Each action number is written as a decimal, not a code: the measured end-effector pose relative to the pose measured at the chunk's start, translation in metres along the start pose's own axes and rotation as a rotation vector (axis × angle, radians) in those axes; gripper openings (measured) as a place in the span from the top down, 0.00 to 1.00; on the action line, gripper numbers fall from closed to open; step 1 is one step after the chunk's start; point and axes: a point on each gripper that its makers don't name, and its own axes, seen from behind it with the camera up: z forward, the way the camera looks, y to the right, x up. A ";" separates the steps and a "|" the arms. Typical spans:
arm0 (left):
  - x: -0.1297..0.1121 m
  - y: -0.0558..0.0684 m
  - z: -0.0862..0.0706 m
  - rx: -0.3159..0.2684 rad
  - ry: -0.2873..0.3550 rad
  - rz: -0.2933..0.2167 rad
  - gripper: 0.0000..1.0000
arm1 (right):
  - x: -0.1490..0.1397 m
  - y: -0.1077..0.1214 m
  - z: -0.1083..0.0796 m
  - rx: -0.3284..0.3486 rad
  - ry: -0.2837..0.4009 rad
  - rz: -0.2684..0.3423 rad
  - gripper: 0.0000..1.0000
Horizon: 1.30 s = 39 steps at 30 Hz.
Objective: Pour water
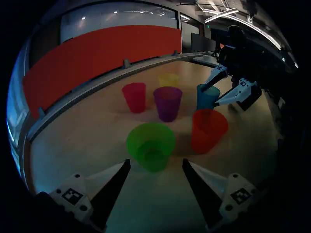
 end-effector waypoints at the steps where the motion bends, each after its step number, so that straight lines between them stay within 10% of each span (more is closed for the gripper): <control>1: 0.000 0.000 -0.001 0.002 0.002 -0.002 0.00 | -0.001 0.000 -0.002 -0.004 0.000 0.001 0.00; 39: 0.029 -0.026 -0.080 0.303 0.306 -0.207 0.00 | 0.005 0.011 -0.104 -0.304 0.195 0.115 0.00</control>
